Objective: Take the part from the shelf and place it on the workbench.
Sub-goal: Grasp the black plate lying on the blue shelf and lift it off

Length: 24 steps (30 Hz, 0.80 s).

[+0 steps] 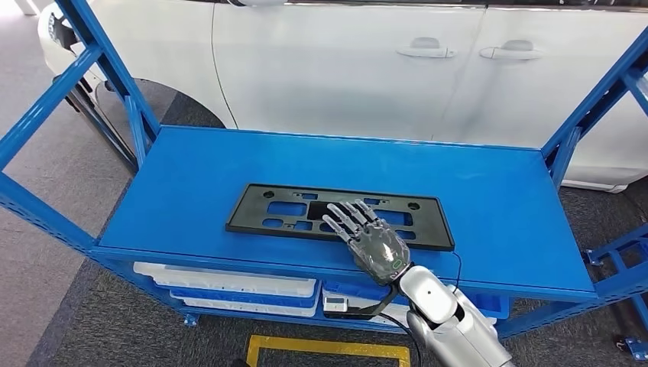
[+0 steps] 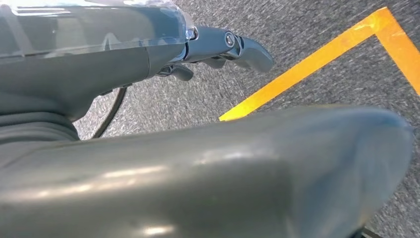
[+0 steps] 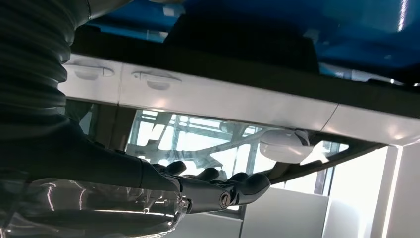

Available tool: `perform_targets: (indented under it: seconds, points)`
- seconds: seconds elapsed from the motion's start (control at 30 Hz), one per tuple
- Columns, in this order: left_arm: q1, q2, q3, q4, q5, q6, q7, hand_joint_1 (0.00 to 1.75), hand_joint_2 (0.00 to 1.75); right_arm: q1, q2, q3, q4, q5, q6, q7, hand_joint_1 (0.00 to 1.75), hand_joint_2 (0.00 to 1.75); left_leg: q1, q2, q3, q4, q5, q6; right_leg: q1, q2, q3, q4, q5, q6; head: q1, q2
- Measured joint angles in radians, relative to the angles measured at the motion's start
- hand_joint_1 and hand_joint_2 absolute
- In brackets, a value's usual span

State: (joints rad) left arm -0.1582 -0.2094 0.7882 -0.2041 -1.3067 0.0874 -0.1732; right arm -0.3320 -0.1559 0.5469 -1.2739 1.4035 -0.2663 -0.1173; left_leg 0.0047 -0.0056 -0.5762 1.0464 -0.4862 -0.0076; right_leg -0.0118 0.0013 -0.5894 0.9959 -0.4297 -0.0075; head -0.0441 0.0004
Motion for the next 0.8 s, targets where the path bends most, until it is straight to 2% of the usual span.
perform_targets:
  seconds: [0.03,0.1,0.13,0.17,0.2,0.27,0.3,0.33,0.37,0.43,0.47,0.5,0.53,0.6,0.63,0.67,0.7,0.77,0.8]
  points:
    - [-0.001,0.0,0.0,0.0,-0.001,0.0,-0.001,0.0,0.0,-0.014,0.01,0.0,0.024,0.002,-0.005,0.0,0.0,1.75,0.001,0.0,-0.024,0.052,-0.029,-0.004,0.0,-0.001,0.001,-0.001,0.001,-0.005,0.0,0.0]
    - [-0.001,0.0,-0.001,0.0,-0.002,-0.001,-0.001,0.0,0.0,-0.035,0.025,0.0,0.074,0.004,-0.014,0.004,0.0,1.75,0.002,0.0,-0.092,0.19,-0.088,-0.01,0.002,-0.002,0.001,-0.001,0.0,-0.009,0.0,0.0]
    - [-0.001,0.0,-0.001,0.0,-0.002,-0.001,-0.001,0.0,0.0,-0.041,0.03,0.0,0.098,0.004,-0.017,0.006,0.0,1.75,0.002,0.0,-0.118,0.238,-0.099,-0.011,0.003,-0.002,0.001,-0.001,0.0,-0.01,0.0,0.0]
    - [0.0,0.0,-0.002,0.0,-0.002,-0.001,-0.001,0.0,0.0,-0.047,0.034,0.0,0.121,0.005,-0.02,0.01,0.0,1.75,0.003,0.0,-0.127,0.25,-0.09,-0.011,0.004,-0.003,0.001,0.0,-0.001,-0.01,0.0,0.0]
    - [0.0,0.0,-0.002,0.0,-0.002,-0.002,-0.001,0.0,0.0,-0.056,0.039,0.0,0.144,0.006,-0.024,0.014,0.0,1.75,0.003,0.0,-0.114,0.218,-0.061,-0.01,0.005,-0.002,0.001,0.001,-0.001,-0.01,0.0,0.0]
    - [-0.001,0.0,-0.006,0.0,-0.002,-0.002,-0.001,0.0,0.0,-0.081,0.052,0.0,0.189,0.01,-0.031,0.021,0.0,1.75,0.003,0.0,-0.051,0.079,0.011,-0.003,0.006,0.0,0.003,0.004,-0.003,-0.007,0.0,0.0]
    - [-0.004,0.0,-0.008,0.0,-0.003,-0.002,-0.002,0.0,0.0,-0.096,0.058,0.0,0.214,0.012,-0.033,0.024,0.0,1.75,0.001,0.0,-0.022,0.018,0.034,0.002,0.008,0.001,0.002,0.006,-0.004,-0.004,0.0,0.0]
    - [-0.005,0.0,-0.011,0.0,-0.003,-0.002,-0.002,0.0,0.0,-0.111,0.064,0.0,0.239,0.014,-0.034,0.028,0.0,1.75,0.0,0.0,-0.006,-0.02,0.043,0.007,0.01,0.002,0.001,0.008,-0.005,0.0,0.0,0.0]
    - [-0.006,0.0,-0.013,0.0,-0.003,-0.002,-0.003,0.0,0.0,-0.128,0.07,0.0,0.264,0.015,-0.035,0.031,0.0,1.75,-0.001,0.0,-0.001,-0.034,0.043,0.011,0.011,0.003,-0.001,0.008,-0.004,0.005,0.0,0.0]
    - [-0.007,-0.001,-0.017,0.0,-0.004,-0.002,-0.003,0.0,0.0,-0.163,0.085,0.0,0.32,0.016,-0.038,0.035,0.0,1.75,0.0,-0.001,-0.001,-0.039,0.047,0.021,0.011,0.004,-0.003,0.009,-0.003,0.016,0.0,0.0]
    - [-0.008,-0.002,-0.019,0.0,-0.005,-0.002,-0.003,0.0,0.0,-0.181,0.091,0.0,0.349,0.017,-0.041,0.036,0.06,1.75,0.001,0.0,0.0,-0.042,0.049,0.027,0.011,0.004,-0.005,0.016,-0.009,0.022,0.0,0.0]
    - [-0.011,-0.002,-0.021,0.0,-0.005,-0.003,-0.003,0.0,0.0,-0.201,0.097,0.0,0.378,0.018,-0.044,0.037,0.3,1.75,0.003,0.0,0.001,-0.046,0.053,0.032,0.01,0.004,-0.016,0.04,-0.026,0.027,0.0,0.0]
    - [-0.013,-0.004,-0.023,0.0,-0.005,-0.003,-0.003,0.0,0.0,-0.219,0.103,0.0,0.411,0.018,-0.048,0.039,0.71,1.75,0.005,0.001,0.001,-0.048,0.055,0.036,0.008,0.003,-0.036,0.086,-0.054,0.031,0.0,0.0]
    - [-0.017,-0.004,-0.024,0.0,-0.006,-0.003,-0.003,0.0,0.0,-0.254,0.118,0.0,0.482,0.017,-0.054,0.041,1.52,1.75,0.005,0.002,-0.002,-0.048,0.057,0.039,0.004,0.002,-0.101,0.225,-0.12,0.038,0.0,0.0]
    - [-0.017,-0.005,-0.024,0.0,-0.006,-0.003,-0.003,0.0,0.0,-0.27,0.126,0.0,0.52,0.016,-0.056,0.042,1.71,1.75,0.004,0.002,-0.003,-0.048,0.057,0.04,0.003,0.002,-0.127,0.281,-0.137,0.041,0.0,0.0]
    - [-0.017,-0.005,-0.025,0.0,-0.007,-0.003,-0.002,0.0,0.0,-0.287,0.135,0.0,0.554,0.015,-0.056,0.043,1.75,1.75,0.004,0.002,-0.003,-0.047,0.057,0.04,0.001,0.002,-0.137,0.303,-0.135,0.042,0.0,0.0]
    - [-0.018,-0.005,-0.025,0.0,-0.008,-0.003,-0.001,0.0,0.0,-0.305,0.143,0.0,0.587,0.015,-0.057,0.044,1.75,1.75,0.004,0.002,-0.003,-0.046,0.057,0.039,0.0,0.002,-0.125,0.282,-0.114,0.042,0.0,0.0]
    - [-0.02,-0.005,-0.025,0.0,-0.008,-0.003,-0.001,0.0,0.0,-0.339,0.157,0.0,0.643,0.014,-0.061,0.044,1.75,1.75,0.004,0.001,0.0,-0.044,0.056,0.036,-0.001,0.002,-0.056,0.143,-0.046,0.035,0.0,0.0]
    - [-0.021,-0.006,-0.025,0.0,-0.007,-0.002,-0.001,0.0,0.0,-0.353,0.164,0.0,0.666,0.014,-0.065,0.044,1.75,1.75,0.003,0.0,-0.001,-0.042,0.056,0.033,0.001,0.001,-0.023,0.076,-0.023,0.031,0.0,0.0]
